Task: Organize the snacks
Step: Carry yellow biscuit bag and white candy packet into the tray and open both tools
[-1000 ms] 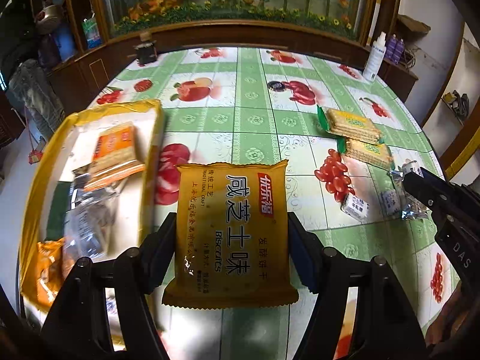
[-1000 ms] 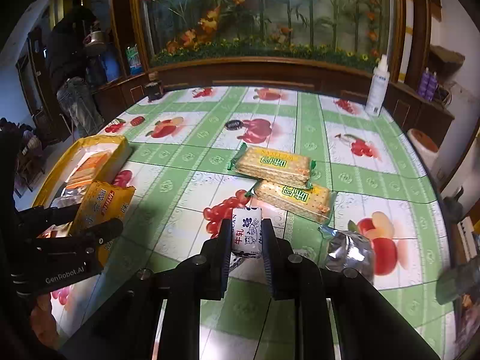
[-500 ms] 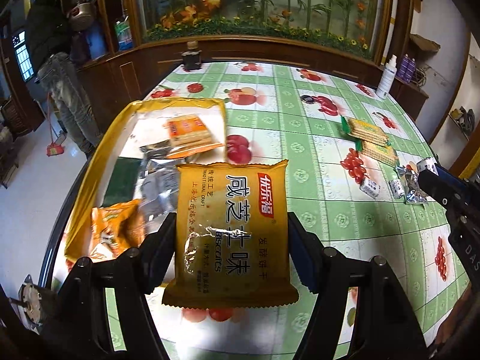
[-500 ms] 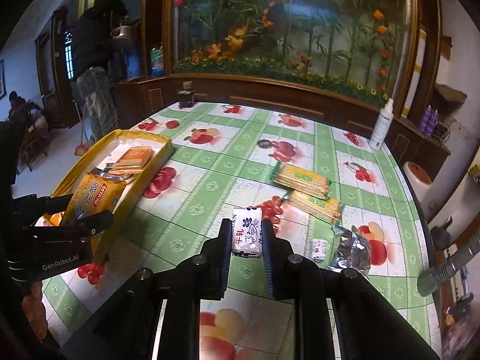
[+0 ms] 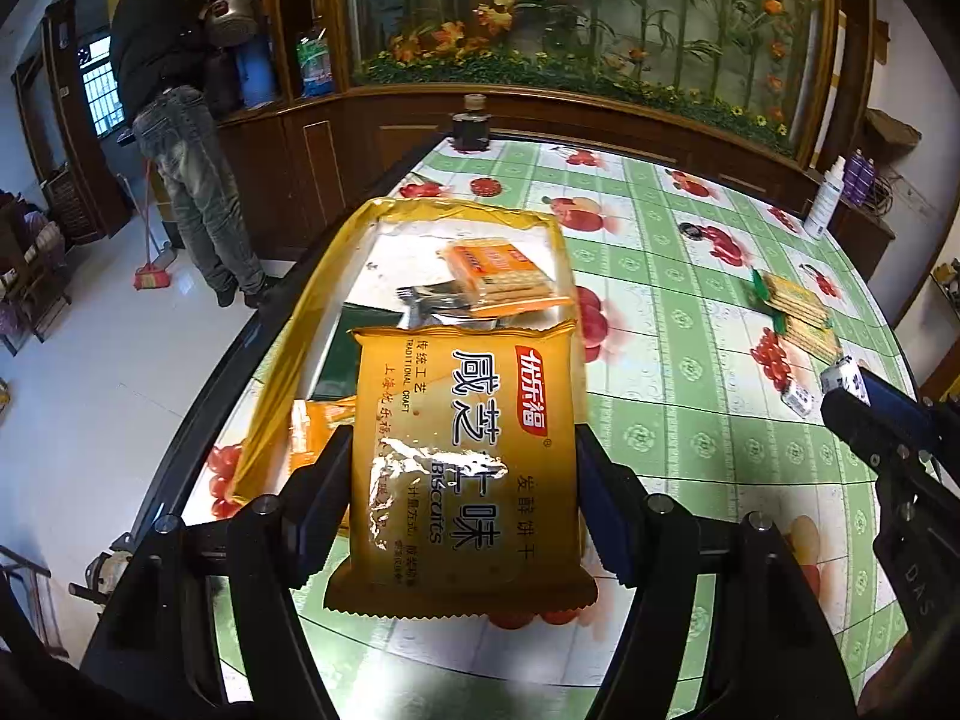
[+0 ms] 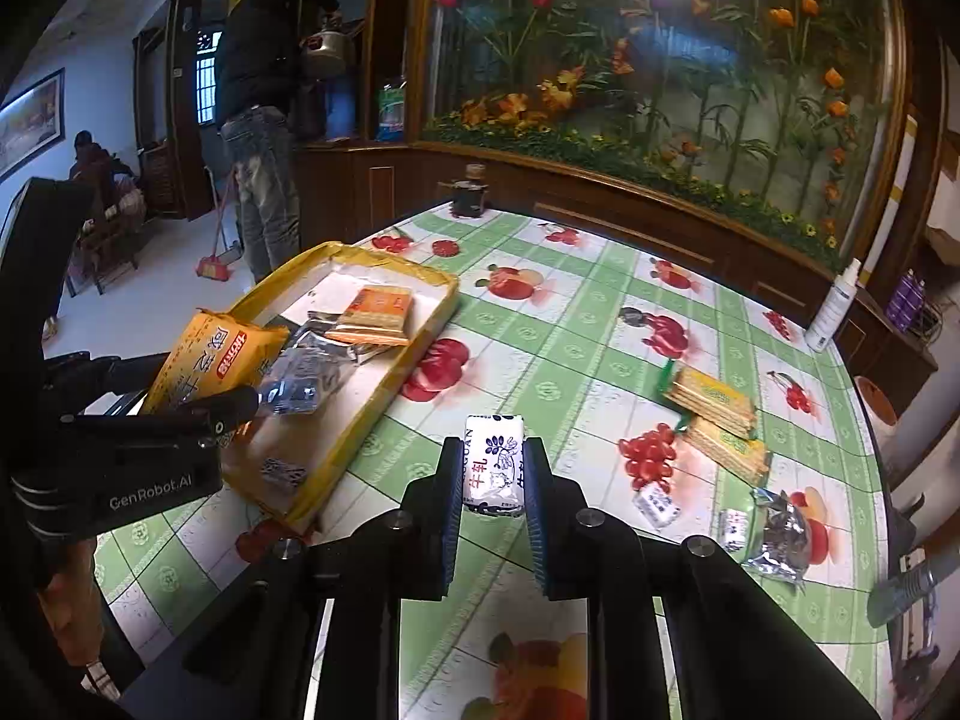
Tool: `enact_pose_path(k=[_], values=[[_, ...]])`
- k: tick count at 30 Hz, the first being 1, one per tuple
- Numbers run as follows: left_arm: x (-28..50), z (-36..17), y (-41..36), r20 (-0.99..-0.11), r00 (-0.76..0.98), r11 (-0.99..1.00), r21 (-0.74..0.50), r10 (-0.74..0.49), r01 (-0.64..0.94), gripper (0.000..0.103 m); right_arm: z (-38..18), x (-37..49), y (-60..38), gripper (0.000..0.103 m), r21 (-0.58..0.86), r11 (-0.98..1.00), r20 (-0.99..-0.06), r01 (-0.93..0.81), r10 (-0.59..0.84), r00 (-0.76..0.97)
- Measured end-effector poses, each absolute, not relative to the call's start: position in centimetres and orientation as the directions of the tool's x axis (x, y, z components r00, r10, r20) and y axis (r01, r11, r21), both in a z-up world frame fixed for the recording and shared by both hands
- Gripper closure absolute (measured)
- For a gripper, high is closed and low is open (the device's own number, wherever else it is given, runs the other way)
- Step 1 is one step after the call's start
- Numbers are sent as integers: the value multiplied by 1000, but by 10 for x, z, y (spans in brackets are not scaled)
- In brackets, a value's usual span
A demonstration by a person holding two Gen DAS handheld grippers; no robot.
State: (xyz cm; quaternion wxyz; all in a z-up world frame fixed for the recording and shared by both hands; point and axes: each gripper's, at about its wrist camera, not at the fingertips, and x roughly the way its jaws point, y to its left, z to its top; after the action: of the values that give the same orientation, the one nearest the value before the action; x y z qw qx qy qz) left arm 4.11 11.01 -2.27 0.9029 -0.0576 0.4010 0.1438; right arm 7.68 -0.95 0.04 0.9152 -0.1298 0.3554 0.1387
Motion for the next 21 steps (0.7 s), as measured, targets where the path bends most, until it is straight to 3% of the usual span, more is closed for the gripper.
enact_pose_path(k=[21], values=[[50,-49,169,-780,577,923,1,242,-385,34,-42,142,75,84,147,852,-756,-502,424,499]])
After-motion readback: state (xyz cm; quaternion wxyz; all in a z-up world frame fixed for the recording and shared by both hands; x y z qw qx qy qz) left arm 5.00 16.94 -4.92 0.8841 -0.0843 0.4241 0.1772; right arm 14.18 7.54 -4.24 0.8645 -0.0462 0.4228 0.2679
